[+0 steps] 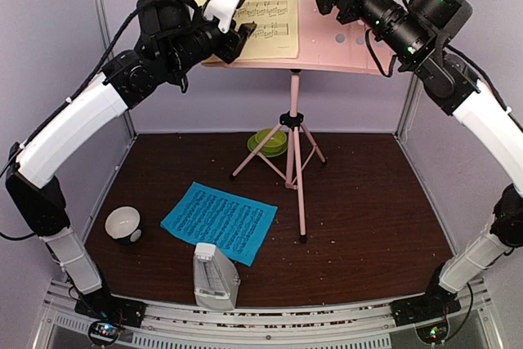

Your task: Set up the instrument practice props

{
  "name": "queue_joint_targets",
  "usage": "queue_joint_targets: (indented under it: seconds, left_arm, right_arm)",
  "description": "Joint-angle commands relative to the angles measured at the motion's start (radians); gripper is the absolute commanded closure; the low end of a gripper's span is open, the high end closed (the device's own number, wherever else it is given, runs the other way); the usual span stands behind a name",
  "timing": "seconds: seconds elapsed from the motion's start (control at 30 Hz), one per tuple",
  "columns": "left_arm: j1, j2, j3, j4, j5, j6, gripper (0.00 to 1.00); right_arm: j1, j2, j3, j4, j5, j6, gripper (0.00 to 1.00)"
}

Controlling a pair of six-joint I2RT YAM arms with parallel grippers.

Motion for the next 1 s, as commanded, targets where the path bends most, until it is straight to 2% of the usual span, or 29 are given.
queue_joint_targets:
  seconds: [0.0, 0.13, 0.23, 0.33, 0.5, 0.6, 0.97]
  left_arm:
    - [0.006, 0.000, 0.034, -0.028, 0.018, -0.011, 0.51]
    - [0.004, 0.004, 0.031, -0.066, 0.046, 0.009, 0.56]
    - [0.004, 0.000, 0.023, -0.072, 0.041, 0.014, 0.57]
    - [0.004, -0.015, 0.012, -0.062, 0.023, 0.023, 0.50]
    - [0.004, -0.032, 0.022, -0.040, 0.003, 0.021, 0.31]
    - [0.004, -0.040, 0.036, -0.031, 0.009, 0.027, 0.26]
    - [0.004, -0.110, 0.045, -0.022, 0.107, -0.017, 0.23]
  right_arm:
    - [0.000, -0.031, -0.024, 0.027, 0.017, 0.004, 0.14]
    - [-0.003, -0.035, -0.032, 0.022, 0.016, 0.003, 0.14]
    - [-0.006, -0.042, -0.039, 0.020, 0.016, 0.001, 0.14]
    - [-0.006, -0.047, -0.045, 0.020, 0.012, 0.001, 0.14]
    - [-0.008, -0.051, -0.046, 0.022, 0.005, 0.006, 0.14]
    - [-0.007, -0.054, -0.049, 0.023, 0.001, 0.014, 0.14]
    - [-0.008, -0.119, -0.148, 0.057, 0.031, 0.078, 0.14]
